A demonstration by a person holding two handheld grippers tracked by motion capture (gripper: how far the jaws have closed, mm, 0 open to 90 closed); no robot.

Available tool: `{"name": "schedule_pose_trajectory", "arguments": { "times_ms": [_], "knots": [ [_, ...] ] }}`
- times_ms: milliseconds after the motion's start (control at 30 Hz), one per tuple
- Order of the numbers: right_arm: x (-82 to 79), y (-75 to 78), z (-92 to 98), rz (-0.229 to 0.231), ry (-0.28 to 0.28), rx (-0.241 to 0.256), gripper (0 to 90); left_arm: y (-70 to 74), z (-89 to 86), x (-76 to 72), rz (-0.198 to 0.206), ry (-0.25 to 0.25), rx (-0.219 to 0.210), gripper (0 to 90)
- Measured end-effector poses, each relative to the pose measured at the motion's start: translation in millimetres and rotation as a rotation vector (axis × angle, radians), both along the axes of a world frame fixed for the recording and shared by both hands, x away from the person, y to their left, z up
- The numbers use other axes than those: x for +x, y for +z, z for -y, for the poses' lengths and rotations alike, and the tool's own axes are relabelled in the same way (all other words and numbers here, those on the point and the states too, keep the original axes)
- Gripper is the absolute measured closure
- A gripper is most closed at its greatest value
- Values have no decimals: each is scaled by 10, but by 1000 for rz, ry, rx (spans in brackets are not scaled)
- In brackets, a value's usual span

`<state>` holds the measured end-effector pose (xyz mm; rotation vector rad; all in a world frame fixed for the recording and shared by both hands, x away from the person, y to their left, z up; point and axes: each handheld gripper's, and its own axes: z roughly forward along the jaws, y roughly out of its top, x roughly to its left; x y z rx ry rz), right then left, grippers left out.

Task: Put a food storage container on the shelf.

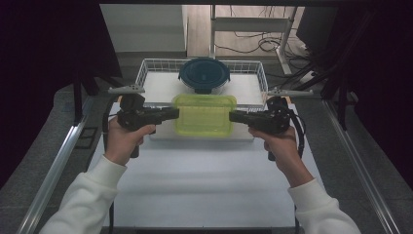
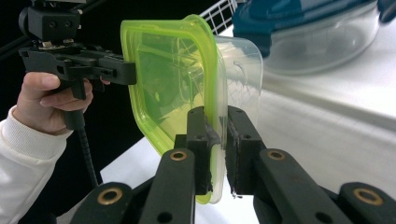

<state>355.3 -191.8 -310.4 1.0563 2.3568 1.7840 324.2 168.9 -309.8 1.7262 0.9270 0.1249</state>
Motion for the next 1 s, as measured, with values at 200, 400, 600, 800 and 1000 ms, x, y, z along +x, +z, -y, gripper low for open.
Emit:
{"name": "schedule_pose_trajectory", "arguments": {
  "times_ms": [200, 400, 600, 800, 1000],
  "knots": [
    [86, 141, -21, 13, -8, 13, 803, 122, -30, 115, 7, -3, -10, 807],
    [170, 260, -37, 16, -15, 17, 804, 210, -45, 223, 9, -8, -16, 807],
    [256, 355, -43, 22, -20, -1, 804, 269, -41, 314, 10, -5, -15, 808],
    [350, 439, -61, 16, -26, -2, 804, 368, -52, 426, 7, -2, -15, 808],
    [490, 539, -86, 14, -50, -3, 804, 491, -51, 597, 0, 5, -5, 809]
  ]
}}
